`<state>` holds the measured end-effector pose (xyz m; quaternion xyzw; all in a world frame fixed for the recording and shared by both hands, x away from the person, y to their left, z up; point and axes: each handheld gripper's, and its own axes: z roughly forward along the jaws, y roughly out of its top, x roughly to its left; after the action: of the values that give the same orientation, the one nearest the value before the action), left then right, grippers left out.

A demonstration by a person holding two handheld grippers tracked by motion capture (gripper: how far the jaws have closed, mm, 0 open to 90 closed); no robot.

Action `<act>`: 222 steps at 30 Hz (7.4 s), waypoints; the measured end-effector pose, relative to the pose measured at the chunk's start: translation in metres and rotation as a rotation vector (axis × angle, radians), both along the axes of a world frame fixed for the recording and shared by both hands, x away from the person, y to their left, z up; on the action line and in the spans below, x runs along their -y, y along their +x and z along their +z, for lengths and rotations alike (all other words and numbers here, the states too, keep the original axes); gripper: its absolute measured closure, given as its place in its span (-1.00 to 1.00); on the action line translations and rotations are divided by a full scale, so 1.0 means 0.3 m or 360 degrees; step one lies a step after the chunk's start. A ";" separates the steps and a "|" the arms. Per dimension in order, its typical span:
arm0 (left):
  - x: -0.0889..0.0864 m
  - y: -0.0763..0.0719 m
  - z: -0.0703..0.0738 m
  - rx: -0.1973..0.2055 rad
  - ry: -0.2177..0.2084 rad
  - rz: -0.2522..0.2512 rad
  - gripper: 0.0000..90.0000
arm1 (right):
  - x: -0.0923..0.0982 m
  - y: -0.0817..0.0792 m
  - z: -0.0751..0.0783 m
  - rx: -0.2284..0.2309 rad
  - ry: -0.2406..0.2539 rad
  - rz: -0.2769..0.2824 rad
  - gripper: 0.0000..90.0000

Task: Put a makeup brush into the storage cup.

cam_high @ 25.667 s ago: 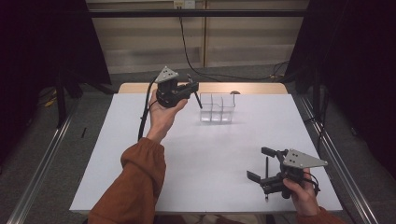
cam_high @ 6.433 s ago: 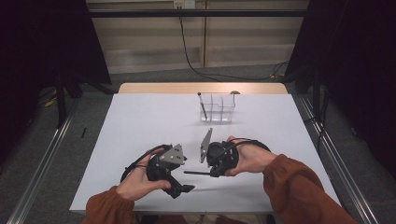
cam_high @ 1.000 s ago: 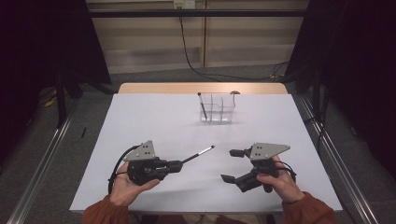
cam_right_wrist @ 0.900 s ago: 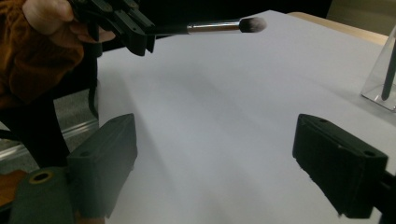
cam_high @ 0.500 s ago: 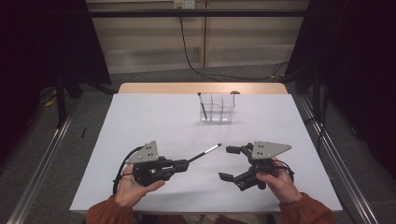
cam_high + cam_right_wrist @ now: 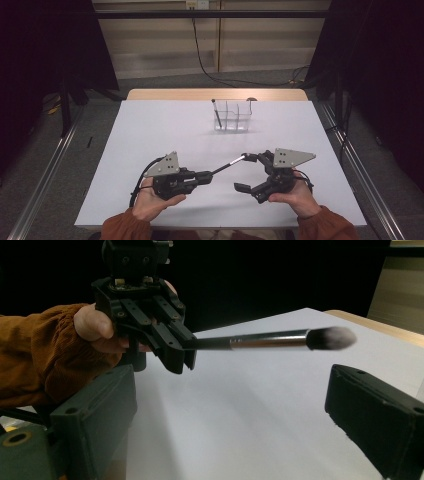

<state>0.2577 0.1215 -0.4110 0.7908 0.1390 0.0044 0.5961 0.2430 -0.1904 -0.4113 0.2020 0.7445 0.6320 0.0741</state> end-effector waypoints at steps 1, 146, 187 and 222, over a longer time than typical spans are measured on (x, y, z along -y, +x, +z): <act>0.004 -0.001 -0.002 0.0005 0.0003 -0.0002 0.86 | -0.001 0.000 0.000 0.0004 -0.0006 -0.0005 -0.86; -0.392 -0.013 -0.073 0.0152 0.0024 0.0926 -0.89 | 0.140 0.172 0.155 -0.0201 -0.0079 -0.0305 0.86; -0.388 -0.034 -0.083 0.0184 0.0042 0.0856 -0.91 | 0.132 0.444 0.333 -0.0145 -0.0267 -0.0462 0.86; -0.409 -0.021 -0.080 0.0199 0.0076 0.0881 -0.91 | 0.003 0.643 0.385 -0.0203 -0.0545 -0.0500 0.86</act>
<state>0.2515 0.2443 -0.4350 0.7347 0.3124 0.2191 0.5610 0.4357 -0.1913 -0.2958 0.3392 0.8034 0.4633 0.1576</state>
